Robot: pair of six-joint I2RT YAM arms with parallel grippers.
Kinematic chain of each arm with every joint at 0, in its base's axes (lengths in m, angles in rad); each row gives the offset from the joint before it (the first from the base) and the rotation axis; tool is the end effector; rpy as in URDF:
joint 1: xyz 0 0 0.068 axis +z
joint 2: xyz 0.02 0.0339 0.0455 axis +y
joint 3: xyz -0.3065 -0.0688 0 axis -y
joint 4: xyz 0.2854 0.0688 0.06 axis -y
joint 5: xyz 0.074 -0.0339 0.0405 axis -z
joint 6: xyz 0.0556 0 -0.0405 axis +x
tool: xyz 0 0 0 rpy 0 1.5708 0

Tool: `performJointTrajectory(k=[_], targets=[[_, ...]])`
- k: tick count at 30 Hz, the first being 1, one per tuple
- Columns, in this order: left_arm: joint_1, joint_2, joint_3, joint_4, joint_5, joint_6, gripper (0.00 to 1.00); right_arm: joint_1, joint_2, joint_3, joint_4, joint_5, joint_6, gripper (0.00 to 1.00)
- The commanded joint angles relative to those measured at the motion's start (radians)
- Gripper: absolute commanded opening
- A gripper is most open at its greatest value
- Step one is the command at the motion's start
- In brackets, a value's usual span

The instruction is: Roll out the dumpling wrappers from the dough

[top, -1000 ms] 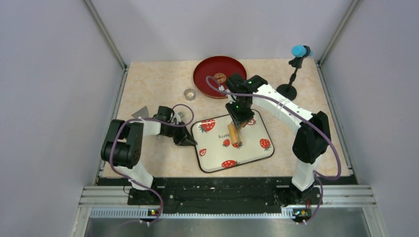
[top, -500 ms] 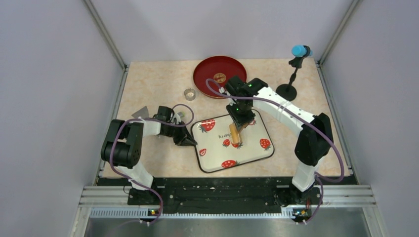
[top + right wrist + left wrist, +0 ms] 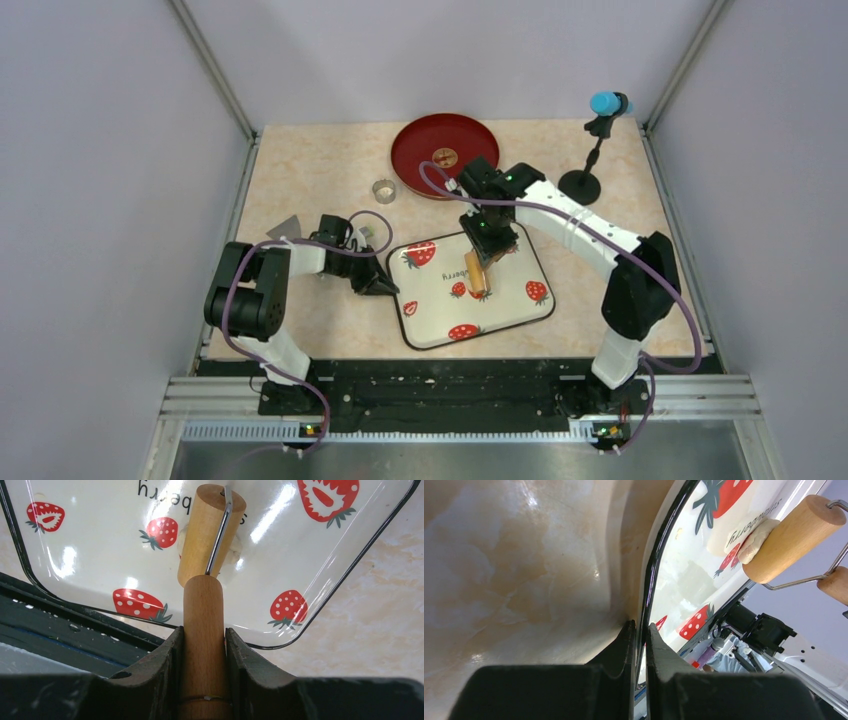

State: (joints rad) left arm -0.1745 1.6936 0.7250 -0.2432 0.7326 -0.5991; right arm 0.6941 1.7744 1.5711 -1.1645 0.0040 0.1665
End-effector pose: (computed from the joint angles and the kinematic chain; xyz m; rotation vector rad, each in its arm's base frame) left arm 0.2980 -0.0903 0.1085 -0.4062 2.8252 -1.2065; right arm 0.3074 0.2555 0.2879 -0.7694 2.8511 0.1201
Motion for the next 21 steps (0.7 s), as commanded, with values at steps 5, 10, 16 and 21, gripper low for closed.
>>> performJointTrajectory(k=[5,10,16,21], targets=[[-0.011,0.043,-0.021,0.005,-0.111,0.006,0.00,0.001,0.118,-0.171,-0.002,0.174,-0.006,0.00],[-0.011,0.043,-0.022,0.005,-0.109,0.007,0.00,0.001,0.109,-0.210,0.011,0.163,-0.002,0.00],[-0.011,0.046,-0.019,0.003,-0.107,0.012,0.00,0.001,0.121,-0.250,0.031,0.143,0.002,0.00],[-0.011,0.045,-0.018,0.002,-0.108,0.013,0.00,-0.002,0.137,-0.273,0.042,0.137,0.006,0.00]])
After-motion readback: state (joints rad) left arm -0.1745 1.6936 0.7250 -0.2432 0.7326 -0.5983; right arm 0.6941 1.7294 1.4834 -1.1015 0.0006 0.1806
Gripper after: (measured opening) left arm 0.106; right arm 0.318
